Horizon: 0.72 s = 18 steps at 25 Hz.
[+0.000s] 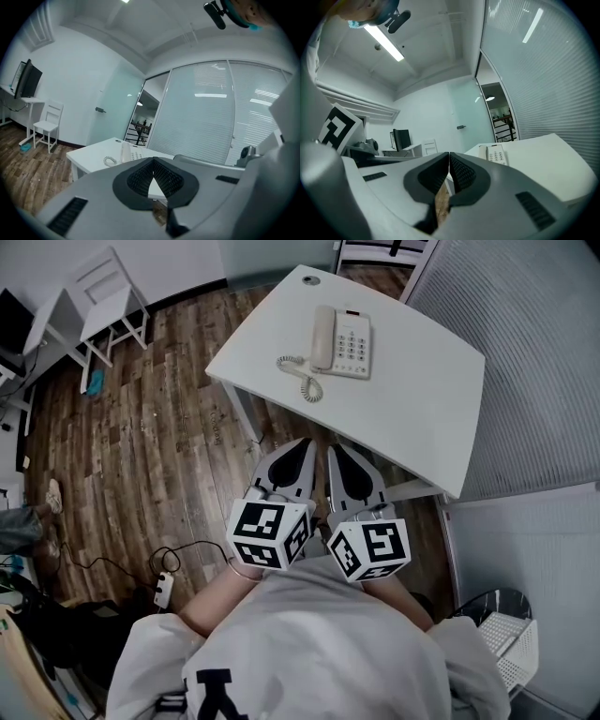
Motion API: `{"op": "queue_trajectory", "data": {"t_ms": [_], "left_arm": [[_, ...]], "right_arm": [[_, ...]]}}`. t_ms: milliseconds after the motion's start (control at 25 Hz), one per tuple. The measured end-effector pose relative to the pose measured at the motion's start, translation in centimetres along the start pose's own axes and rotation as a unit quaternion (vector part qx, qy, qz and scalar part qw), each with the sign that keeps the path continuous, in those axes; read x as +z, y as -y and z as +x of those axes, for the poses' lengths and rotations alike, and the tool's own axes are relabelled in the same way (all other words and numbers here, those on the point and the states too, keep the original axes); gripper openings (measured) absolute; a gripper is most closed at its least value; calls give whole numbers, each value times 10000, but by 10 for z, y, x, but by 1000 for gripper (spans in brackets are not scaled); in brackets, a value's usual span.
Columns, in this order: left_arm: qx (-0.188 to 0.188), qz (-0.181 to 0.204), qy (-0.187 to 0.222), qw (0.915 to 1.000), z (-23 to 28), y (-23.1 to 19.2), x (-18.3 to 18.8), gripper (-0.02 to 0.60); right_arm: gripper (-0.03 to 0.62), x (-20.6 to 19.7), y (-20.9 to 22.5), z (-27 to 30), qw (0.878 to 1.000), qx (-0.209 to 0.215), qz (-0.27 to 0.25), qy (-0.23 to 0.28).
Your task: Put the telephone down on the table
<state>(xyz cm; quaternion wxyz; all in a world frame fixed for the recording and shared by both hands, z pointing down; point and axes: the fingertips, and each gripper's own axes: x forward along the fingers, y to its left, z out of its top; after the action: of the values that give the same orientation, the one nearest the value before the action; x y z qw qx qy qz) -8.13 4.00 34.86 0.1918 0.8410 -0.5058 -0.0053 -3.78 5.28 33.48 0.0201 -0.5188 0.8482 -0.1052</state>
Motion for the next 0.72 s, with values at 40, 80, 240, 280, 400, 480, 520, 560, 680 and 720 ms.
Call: {"op": "queue_trajectory", "data": {"t_ms": [40,80,240,280,400,480,520,560,680,720], "left_arm": [[-16,8,-7,10000,-1,2,-1,5],[-29,18,-15,10000,-1,4,-2,5],[-52,84,26,9999,-5,12,1,5],[-48,85,37,9999,-7,14,0,5],[-27,116,14,9999,-10,22,-4,5],[-26,125,-20,9999,-15,29,-9,5],[-31,117,-29,9999,-17,33,-10,5],[-31,106,-36,9999,-20,37,-12,5],[2,96,-61,9999,-29,52,-19,5],[15,91,-70,9999,-33,58,-23,5]], "right_arm": [[28,-2,-1,-2,10000,2,0,-10],[28,-3,-1,-4,10000,-4,8,-15],[28,1,3,-14,10000,-34,37,54],[28,2,3,-16,10000,-27,39,69],[28,2,2,-25,10000,25,37,77],[28,0,1,-34,10000,48,25,63],[28,0,0,-38,10000,51,21,57],[28,-1,0,-44,10000,53,21,55],[28,-1,2,-64,10000,63,37,50],[28,-1,3,-72,10000,61,43,47]]}}
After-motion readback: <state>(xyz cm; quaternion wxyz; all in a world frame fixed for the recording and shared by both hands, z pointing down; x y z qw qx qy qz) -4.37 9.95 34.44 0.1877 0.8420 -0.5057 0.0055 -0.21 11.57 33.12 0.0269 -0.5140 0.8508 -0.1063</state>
